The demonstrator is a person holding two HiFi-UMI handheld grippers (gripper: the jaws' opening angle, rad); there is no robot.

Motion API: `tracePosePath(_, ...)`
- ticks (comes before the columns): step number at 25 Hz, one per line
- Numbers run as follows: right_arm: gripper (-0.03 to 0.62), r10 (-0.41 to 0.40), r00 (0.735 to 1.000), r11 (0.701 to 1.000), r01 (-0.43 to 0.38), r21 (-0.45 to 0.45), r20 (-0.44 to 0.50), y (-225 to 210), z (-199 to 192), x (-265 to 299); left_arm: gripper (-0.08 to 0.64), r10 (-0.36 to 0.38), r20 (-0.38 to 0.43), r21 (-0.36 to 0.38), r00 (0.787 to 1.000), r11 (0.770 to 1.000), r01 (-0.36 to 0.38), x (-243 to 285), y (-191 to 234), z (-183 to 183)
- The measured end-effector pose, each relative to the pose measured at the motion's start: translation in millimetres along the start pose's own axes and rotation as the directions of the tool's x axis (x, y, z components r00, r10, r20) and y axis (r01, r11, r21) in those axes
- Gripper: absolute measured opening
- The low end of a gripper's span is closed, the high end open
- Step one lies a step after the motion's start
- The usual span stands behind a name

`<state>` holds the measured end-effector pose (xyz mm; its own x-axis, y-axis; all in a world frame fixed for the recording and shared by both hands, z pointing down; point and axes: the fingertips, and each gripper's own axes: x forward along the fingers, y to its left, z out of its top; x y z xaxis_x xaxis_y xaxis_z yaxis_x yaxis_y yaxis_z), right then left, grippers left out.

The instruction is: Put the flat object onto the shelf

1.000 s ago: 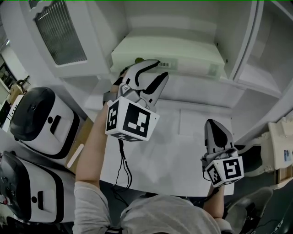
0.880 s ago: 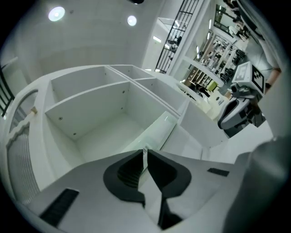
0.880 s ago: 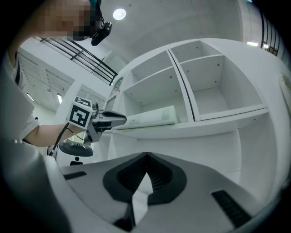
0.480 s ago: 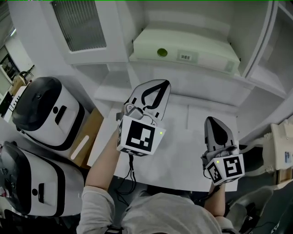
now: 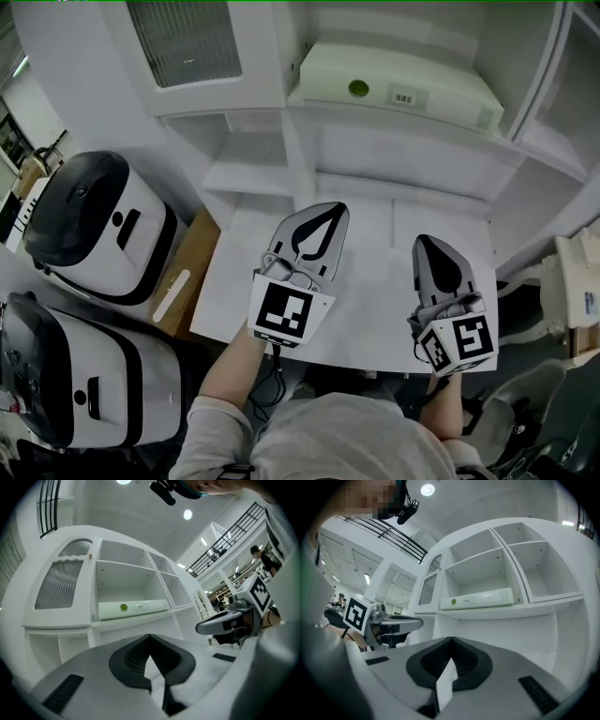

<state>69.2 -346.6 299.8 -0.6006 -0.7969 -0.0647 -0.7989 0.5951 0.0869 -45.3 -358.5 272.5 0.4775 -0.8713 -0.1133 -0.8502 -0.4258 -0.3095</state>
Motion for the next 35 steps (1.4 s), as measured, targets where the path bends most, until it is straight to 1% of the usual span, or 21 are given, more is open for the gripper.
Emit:
tracePosePath(3,0.009,-0.010,1.000,1.000,0.010,0.001,-0.004,14.1,-0.3,-2.9,0.014,-0.007,0.008,-0.053,1.000,0.999,0.007,-16.0,-1.8,-7.8)
tracePosePath(6,0.009,-0.022,1.000,1.000,0.022,0.001,-0.010,28.0,-1.6,-6.4,0.012,-0.011,0.018,-0.090,1.000,0.996,0.013,-31.0,-2.1,-14.3)
tracePosePath(9,0.009,-0.035,0.999,0.999,0.035,0.006,-0.014,41.9,-3.2,-11.1,0.012,-0.018,0.025,-0.110,1.000,0.994,0.021,-46.4,-3.8,-19.7)
tracePosePath(13,0.009,-0.053,0.998,0.998,0.054,0.015,-0.015,60.4,-6.6,-17.5,0.012,-0.023,0.016,-0.126,1.000,0.992,0.024,-67.0,-5.1,-28.7)
tracePosePath(16,0.009,-0.068,0.998,0.997,0.069,0.023,-0.017,72.5,-9.0,-23.2,0.012,-0.014,0.048,-0.152,0.999,0.988,0.021,-79.8,-3.1,-28.9)
tracePosePath(18,0.009,-0.078,0.997,0.997,0.078,0.029,-0.017,79.7,-10.7,-27.4,0.012,-0.015,0.049,-0.159,0.999,0.987,0.023,-88.7,-2.8,-31.4)
tracePosePath(20,0.009,-0.083,0.996,0.996,0.084,0.035,-0.017,86.6,-12.5,-30.9,0.012,-0.024,0.032,-0.159,0.999,0.987,0.029,-97.0,-4.5,-36.3)
tracePosePath(25,0.009,-0.088,0.996,0.996,0.089,0.019,-0.029,102.2,-14.2,-36.4,0.012,-0.033,0.027,-0.136,0.999,0.990,0.037,-110.2,-10.3,-38.7)
tracePosePath(29,0.009,-0.095,0.995,0.995,0.095,0.009,-0.034,109.5,-12.1,-38.9,0.012,-0.033,0.067,-0.150,0.997,0.988,0.042,-115.3,-10.6,-30.2)
tracePosePath(33,0.009,-0.098,0.995,0.995,0.098,0.005,-0.036,115.1,-11.2,-40.4,0.012,-0.035,0.064,-0.153,0.997,0.987,0.045,-120.8,-9.3,-30.0)
tracePosePath(35,0.009,-0.100,0.994,0.995,0.101,0.001,-0.036,116.3,-10.5,-41.0,0.012,-0.030,0.078,-0.169,0.997,0.985,0.043,-121.9,-7.8,-28.1)
